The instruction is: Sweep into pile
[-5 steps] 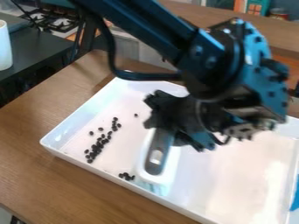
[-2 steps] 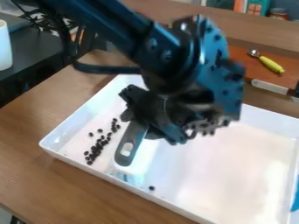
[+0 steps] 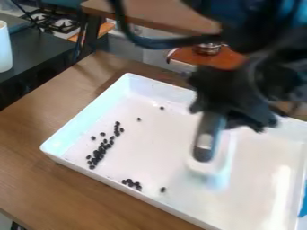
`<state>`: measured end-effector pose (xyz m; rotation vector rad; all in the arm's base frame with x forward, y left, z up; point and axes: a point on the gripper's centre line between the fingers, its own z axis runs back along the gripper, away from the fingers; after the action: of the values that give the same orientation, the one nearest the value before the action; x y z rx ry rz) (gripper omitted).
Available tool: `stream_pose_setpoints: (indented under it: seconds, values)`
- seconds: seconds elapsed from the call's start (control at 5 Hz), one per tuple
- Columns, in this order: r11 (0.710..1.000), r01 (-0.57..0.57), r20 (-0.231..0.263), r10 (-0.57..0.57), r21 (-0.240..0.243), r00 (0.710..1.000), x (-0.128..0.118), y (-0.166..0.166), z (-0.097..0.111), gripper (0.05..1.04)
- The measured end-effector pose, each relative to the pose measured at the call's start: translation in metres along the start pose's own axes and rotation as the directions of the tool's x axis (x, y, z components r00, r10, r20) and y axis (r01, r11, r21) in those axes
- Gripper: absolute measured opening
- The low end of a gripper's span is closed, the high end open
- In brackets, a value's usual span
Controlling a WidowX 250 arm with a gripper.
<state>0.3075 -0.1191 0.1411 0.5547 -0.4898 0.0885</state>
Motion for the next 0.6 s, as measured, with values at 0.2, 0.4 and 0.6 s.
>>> stream_pose_setpoints:
  seconds: [0.2,0.4,0.6]
  values:
    - [1.0,0.031,0.011,-0.031,-0.001,0.999,-0.01,-0.038,-0.005,0.494]
    - [0.998,0.051,0.021,-0.052,0.02,0.998,-0.019,-0.058,-0.024,0.494]
    - [0.996,0.072,0.041,-0.074,0.054,0.996,-0.025,-0.056,-0.036,0.494]
